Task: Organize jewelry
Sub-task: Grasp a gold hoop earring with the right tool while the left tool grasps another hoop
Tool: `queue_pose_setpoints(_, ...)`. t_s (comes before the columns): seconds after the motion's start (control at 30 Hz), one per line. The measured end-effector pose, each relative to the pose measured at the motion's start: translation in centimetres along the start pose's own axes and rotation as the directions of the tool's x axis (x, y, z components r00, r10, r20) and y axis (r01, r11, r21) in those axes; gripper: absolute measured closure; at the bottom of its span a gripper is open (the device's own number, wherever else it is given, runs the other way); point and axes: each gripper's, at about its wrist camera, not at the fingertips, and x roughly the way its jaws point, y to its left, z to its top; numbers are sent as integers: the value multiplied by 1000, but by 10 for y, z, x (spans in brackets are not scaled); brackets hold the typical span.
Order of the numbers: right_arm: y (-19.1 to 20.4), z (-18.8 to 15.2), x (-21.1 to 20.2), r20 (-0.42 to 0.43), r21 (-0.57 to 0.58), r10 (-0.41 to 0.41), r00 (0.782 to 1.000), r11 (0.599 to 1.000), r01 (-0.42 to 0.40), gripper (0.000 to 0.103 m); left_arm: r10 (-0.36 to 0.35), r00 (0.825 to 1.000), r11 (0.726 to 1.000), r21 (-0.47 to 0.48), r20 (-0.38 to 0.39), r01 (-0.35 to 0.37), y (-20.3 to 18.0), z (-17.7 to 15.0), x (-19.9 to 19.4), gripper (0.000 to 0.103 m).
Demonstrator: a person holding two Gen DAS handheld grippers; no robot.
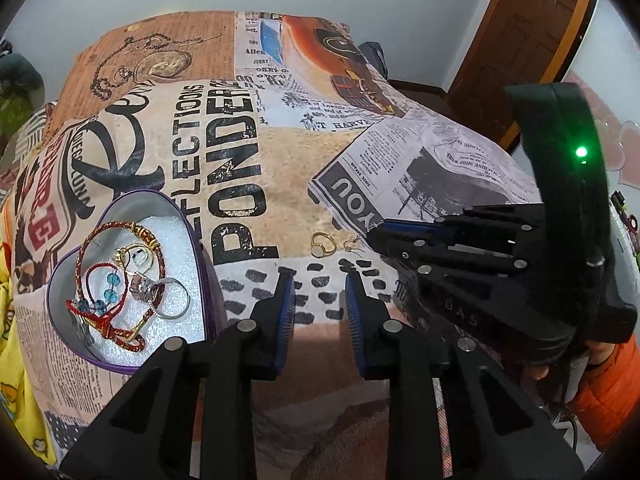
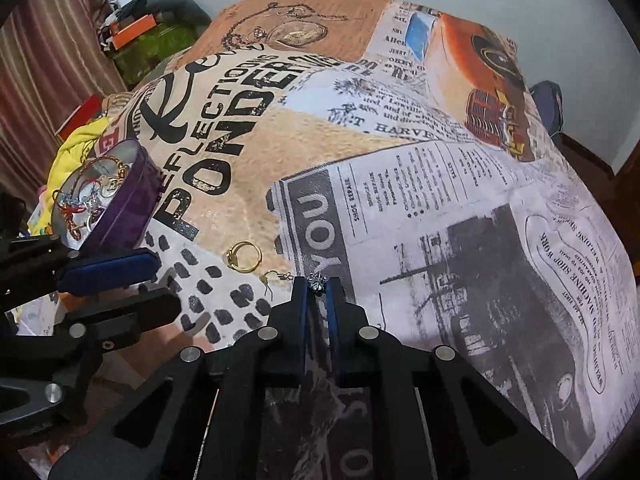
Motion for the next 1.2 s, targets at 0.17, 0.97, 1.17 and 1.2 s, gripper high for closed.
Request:
queue_pose_setpoints(0.17,-8,-2,-13,32,43,10,999,999,-12,96,3,1000,1000,17,-4,-3,-6,1,2,78)
queue_pose_setpoints(0.97,-30,-6,-69,190,108,3,982,994,-24,96,71,997,993,92,-38,-67,-23,20,46,87)
queue_pose_setpoints(1.17,-31,-9,-73,199,121,13,980,992,-38,96,76,997,991,116,-24,-73,-27,16,43,97)
queue_pose_setpoints(1.2,-30,-9,-74,199,121,14,980,992,-39,96,79,997,991,114,-21,-76,-27,16,41,97)
